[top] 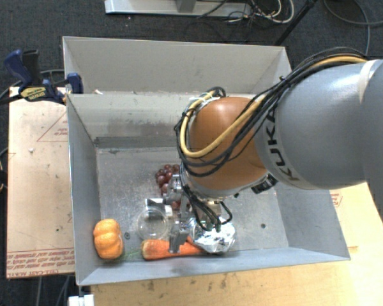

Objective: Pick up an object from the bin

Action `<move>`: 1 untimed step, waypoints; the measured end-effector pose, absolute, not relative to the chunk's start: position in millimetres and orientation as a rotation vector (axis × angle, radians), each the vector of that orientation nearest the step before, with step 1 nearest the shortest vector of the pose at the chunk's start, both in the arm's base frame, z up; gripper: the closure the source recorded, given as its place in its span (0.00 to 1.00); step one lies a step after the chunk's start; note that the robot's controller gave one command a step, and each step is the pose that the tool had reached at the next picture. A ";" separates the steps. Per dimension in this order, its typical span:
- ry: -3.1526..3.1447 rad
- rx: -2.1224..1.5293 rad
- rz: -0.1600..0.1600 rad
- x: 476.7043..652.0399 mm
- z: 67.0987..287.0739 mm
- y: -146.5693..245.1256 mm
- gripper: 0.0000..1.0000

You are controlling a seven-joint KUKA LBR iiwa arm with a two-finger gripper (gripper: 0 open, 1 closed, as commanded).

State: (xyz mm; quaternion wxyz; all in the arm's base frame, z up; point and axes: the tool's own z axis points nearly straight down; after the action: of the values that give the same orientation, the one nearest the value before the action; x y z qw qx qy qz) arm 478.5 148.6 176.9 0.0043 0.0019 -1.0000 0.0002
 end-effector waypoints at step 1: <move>-3.141 0.000 -0.001 480.5 180.8 147.8 0.00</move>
Offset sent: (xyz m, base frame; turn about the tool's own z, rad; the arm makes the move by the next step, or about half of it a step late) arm 0.0871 -0.0528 -0.1069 -0.2447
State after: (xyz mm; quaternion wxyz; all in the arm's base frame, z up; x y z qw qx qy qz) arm 480.5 147.8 180.8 0.0004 -0.0001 -1.0000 -0.0004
